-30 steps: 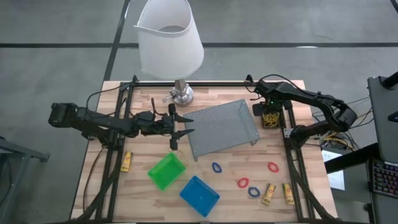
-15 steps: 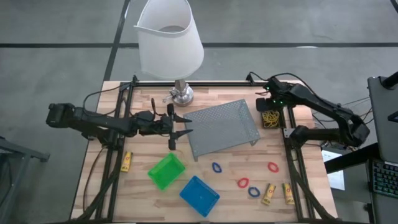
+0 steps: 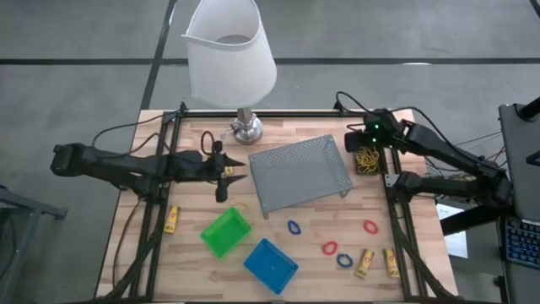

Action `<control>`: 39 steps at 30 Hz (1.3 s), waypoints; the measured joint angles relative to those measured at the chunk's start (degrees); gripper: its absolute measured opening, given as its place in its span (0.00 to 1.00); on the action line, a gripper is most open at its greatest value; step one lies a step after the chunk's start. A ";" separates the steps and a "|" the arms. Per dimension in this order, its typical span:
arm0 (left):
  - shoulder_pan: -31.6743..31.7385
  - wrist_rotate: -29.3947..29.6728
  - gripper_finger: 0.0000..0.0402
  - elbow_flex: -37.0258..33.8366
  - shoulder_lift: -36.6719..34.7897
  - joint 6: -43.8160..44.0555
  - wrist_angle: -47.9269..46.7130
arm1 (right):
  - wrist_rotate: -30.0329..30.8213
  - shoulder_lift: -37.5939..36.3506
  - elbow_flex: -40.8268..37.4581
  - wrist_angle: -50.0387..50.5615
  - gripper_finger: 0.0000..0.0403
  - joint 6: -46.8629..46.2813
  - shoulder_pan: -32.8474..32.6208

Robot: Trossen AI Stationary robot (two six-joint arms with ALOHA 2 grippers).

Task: Pick & Place Office Desk Supplies
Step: Put the yellow rubber band into the black basket

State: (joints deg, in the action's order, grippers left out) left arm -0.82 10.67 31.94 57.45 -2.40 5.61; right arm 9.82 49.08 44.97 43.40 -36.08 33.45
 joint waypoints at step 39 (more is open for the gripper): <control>0.44 -0.64 0.38 -0.02 4.57 9.64 -25.64 | 0.35 -0.57 0.63 -36.00 0.18 37.31 -22.07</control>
State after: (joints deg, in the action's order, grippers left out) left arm -0.38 10.03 31.92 62.02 7.24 -20.03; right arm 10.17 48.51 45.60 7.40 1.23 11.38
